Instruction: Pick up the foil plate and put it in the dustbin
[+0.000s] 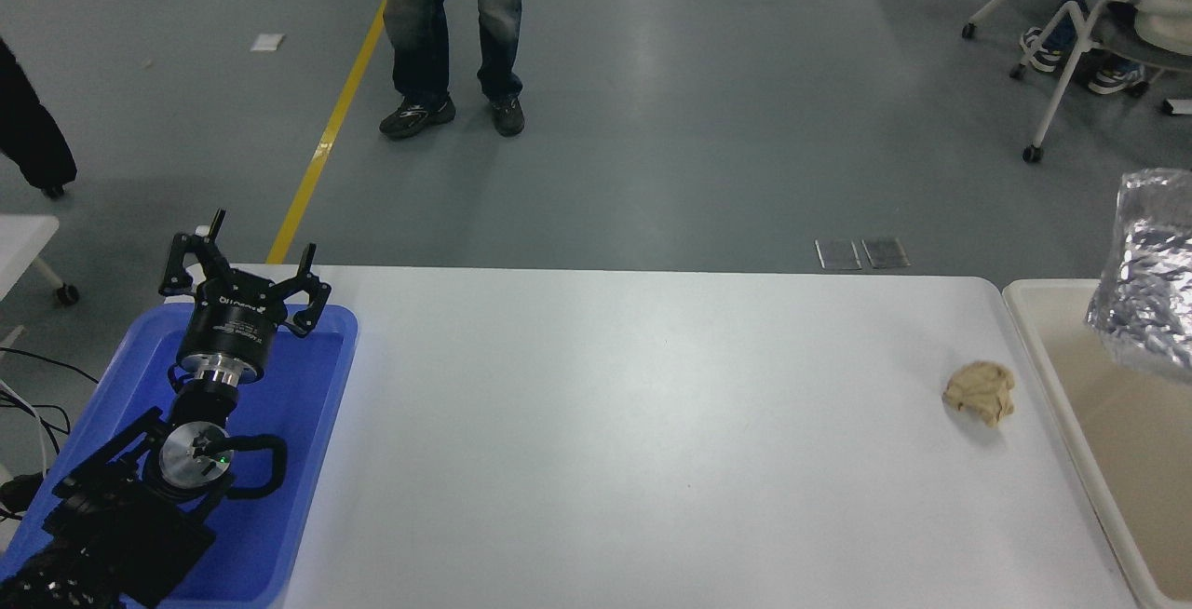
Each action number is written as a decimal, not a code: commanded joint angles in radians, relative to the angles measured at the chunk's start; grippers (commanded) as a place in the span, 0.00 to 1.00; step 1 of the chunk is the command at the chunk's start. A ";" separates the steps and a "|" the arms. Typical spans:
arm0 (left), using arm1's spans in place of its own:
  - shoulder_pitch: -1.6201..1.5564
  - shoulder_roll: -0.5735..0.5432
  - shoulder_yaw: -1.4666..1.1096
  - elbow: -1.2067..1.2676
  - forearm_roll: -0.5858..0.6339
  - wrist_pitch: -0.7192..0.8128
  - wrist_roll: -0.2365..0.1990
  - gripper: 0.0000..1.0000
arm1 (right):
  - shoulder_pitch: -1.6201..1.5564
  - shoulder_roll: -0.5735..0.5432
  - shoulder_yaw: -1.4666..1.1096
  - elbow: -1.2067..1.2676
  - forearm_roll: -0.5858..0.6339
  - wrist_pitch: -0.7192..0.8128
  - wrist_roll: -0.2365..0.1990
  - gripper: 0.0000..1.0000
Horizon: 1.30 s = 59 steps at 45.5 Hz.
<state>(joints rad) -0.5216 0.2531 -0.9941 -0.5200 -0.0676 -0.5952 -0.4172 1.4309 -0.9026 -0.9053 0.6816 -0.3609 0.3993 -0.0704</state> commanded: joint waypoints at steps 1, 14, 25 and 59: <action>0.000 0.000 0.000 0.000 0.000 0.000 0.000 1.00 | -0.325 0.088 0.164 -0.260 0.008 -0.117 0.000 0.00; 0.000 0.000 0.000 0.000 0.000 0.000 0.000 1.00 | -0.599 0.246 0.250 -0.510 0.019 -0.270 0.000 0.00; 0.000 0.000 0.000 0.000 0.000 0.000 0.000 1.00 | -0.741 0.355 0.312 -0.668 0.017 -0.304 -0.003 0.00; 0.000 0.000 0.000 0.000 0.000 -0.001 -0.002 1.00 | -0.787 0.379 0.313 -0.668 0.033 -0.347 -0.014 0.00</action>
<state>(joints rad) -0.5213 0.2531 -0.9942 -0.5201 -0.0674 -0.5953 -0.4179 0.6600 -0.5284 -0.5938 0.0183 -0.3302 0.0573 -0.0838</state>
